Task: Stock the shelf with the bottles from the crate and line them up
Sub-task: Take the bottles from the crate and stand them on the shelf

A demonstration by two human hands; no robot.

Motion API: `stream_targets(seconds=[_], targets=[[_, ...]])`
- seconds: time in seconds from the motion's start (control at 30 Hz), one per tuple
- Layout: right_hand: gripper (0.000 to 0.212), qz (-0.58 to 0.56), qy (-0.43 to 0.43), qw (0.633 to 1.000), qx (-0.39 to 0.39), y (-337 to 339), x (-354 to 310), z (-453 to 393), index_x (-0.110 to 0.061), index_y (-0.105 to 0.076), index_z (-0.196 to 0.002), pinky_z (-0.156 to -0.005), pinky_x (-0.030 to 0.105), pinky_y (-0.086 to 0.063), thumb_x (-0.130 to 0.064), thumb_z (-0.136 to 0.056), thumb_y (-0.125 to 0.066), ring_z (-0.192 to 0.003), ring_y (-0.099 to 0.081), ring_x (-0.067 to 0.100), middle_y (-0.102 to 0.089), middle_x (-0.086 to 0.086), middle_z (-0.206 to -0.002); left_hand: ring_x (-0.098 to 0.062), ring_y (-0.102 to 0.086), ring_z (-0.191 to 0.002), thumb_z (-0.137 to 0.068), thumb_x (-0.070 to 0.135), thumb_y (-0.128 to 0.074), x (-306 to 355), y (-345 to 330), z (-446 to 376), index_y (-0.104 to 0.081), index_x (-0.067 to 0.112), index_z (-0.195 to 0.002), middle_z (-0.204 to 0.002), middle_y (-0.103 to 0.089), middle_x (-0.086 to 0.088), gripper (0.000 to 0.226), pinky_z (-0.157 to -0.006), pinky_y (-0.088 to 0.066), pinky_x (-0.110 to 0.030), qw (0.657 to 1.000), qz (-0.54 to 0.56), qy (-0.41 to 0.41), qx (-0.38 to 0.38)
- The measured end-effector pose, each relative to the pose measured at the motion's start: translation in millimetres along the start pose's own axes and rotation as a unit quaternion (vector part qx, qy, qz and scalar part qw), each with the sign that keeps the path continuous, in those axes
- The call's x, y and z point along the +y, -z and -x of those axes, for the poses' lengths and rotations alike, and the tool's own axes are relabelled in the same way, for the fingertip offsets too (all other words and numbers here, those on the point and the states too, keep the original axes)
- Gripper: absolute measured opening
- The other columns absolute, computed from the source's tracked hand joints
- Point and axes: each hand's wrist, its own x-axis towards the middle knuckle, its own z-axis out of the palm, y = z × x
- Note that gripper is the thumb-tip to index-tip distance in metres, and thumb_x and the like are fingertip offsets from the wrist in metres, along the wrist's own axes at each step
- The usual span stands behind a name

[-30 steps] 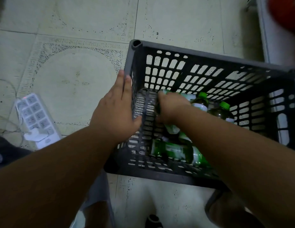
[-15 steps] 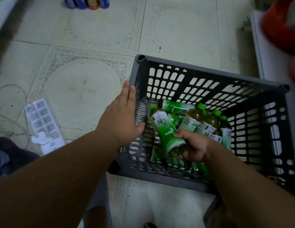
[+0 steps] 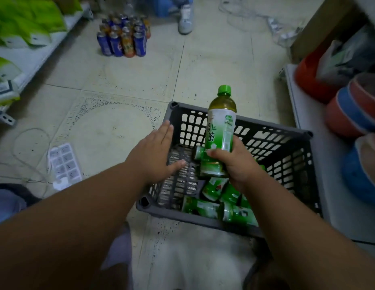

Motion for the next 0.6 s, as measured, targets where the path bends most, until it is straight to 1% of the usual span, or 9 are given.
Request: stream_targets(seconds=[0.07, 0.1, 0.13, 0.2, 0.23, 0.33, 0.47, 0.53, 0.6], targets=[[0.047, -0.026, 0.021, 0.999, 0.034, 4.3, -24.3, 20.2, -0.024, -0.056, -0.126, -0.085, 0.053, -0.058, -0.042, -0.086, -0.072, -0.102, -0.072, 0.030, -0.071, 0.010, -0.115, -0.020, -0.003, -0.150, -0.079, 0.081, -0.031, 21.1, 25.7, 11.4, 0.010, 0.018, -0.155, -0.162, 0.017, 0.002, 0.107, -0.120, -0.014, -0.040, 0.999, 0.047, -0.013, 0.017], [0.045, -0.036, 0.032, 0.998, 0.049, 7.5, -38.1, 33.3, -0.025, -0.058, -0.125, -0.086, 0.055, -0.058, -0.049, -0.088, -0.068, -0.103, -0.071, 0.030, -0.072, 0.009, -0.115, -0.018, -0.004, -0.149, -0.081, 0.078, -0.037, 34.0, 38.8, 18.4, 0.009, 0.019, -0.155, -0.162, 0.016, 0.004, 0.105, -0.120, -0.015, -0.039, 0.997, 0.069, -0.025, 0.025], [0.043, -0.041, 0.050, 0.996, 0.059, 11.6, -51.7, 47.9, -0.024, -0.060, -0.122, -0.085, 0.057, -0.057, -0.050, -0.088, -0.066, -0.102, -0.072, 0.031, -0.072, 0.010, -0.114, -0.017, -0.005, -0.149, -0.082, 0.076, -0.040, 48.0, 51.9, 26.1, 0.009, 0.020, -0.155, -0.161, 0.015, 0.007, 0.104, -0.120, -0.015, -0.039, 0.995, 0.082, -0.041, 0.032], [0.040, -0.030, 0.091, 0.992, 0.076, 20.3, -76.3, 80.1, -0.022, -0.060, -0.115, -0.082, 0.060, -0.058, -0.046, -0.086, -0.070, -0.099, -0.072, 0.033, -0.072, 0.013, -0.111, -0.015, -0.006, -0.149, -0.080, 0.080, -0.040, 76.7, 76.1, 43.2, 0.008, 0.023, -0.155, -0.161, 0.013, 0.010, 0.106, -0.119, -0.018, -0.040, 0.992, 0.090, -0.079, 0.041], [0.038, -0.018, 0.111, 0.990, 0.091, 25.3, -86.9, 98.4, -0.021, -0.060, -0.115, -0.080, 0.058, -0.059, -0.043, -0.086, -0.071, -0.098, -0.073, 0.031, -0.071, 0.013, -0.110, -0.014, -0.005, -0.149, -0.077, 0.084, -0.036, 92.0, 87.2, 52.0, 0.008, 0.024, -0.155, -0.161, 0.012, 0.010, 0.108, -0.119, -0.019, -0.041, 0.990, 0.091, -0.097, 0.046], [0.036, 0.005, 0.172, 0.973, 0.152, 45.9, -108.4, 154.9, -0.019, -0.058, -0.118, -0.079, 0.046, -0.062, -0.034, -0.088, -0.072, -0.093, -0.074, 0.024, -0.072, 0.008, -0.106, -0.011, -0.004, -0.149, -0.069, 0.086, -0.031, 142.1, 116.6, 76.4, 0.008, 0.026, -0.155, -0.162, 0.011, 0.012, 0.112, -0.120, -0.019, -0.042, 0.983, 0.098, -0.137, 0.066], [0.037, -0.009, 0.229, 0.951, 0.209, 82.8, -119.9, 232.5, -0.020, -0.056, -0.121, -0.071, 0.030, -0.060, -0.024, -0.088, -0.073, -0.091, -0.074, 0.014, -0.072, 0.000, -0.105, -0.007, -0.002, -0.148, -0.076, 0.079, -0.043, 212.0, 139.4, 100.1, 0.006, 0.025, -0.156, -0.162, 0.008, 0.011, 0.108, -0.121, -0.014, -0.035, 0.967, 0.109, -0.217, 0.075], [0.035, -0.002, 0.246, 0.941, 0.231, 103.7, -121.3, 267.7, -0.021, -0.060, -0.120, -0.076, 0.032, -0.060, -0.024, -0.088, -0.073, -0.091, -0.074, 0.012, -0.074, -0.002, -0.104, -0.007, -0.003, -0.148, -0.078, 0.078, -0.045, 246.8, 145.0, 111.4, 0.004, 0.024, -0.156, -0.163, 0.005, 0.009, 0.107, -0.121, -0.013, -0.033, 0.958, 0.105, -0.256, 0.073], [0.038, 0.005, 0.260, 0.928, 0.268, 124.2, -122.2, 301.8, -0.021, -0.061, -0.120, -0.083, 0.040, -0.060, -0.025, -0.085, -0.076, -0.094, -0.073, 0.015, -0.074, 0.000, -0.106, -0.008, -0.005, -0.148, -0.080, 0.075, -0.047, 280.4, 146.4, 123.5, 0.003, 0.024, -0.156, -0.164, 0.002, 0.008, 0.104, -0.120, -0.014, -0.032, 0.947, 0.106, -0.295, 0.072]])
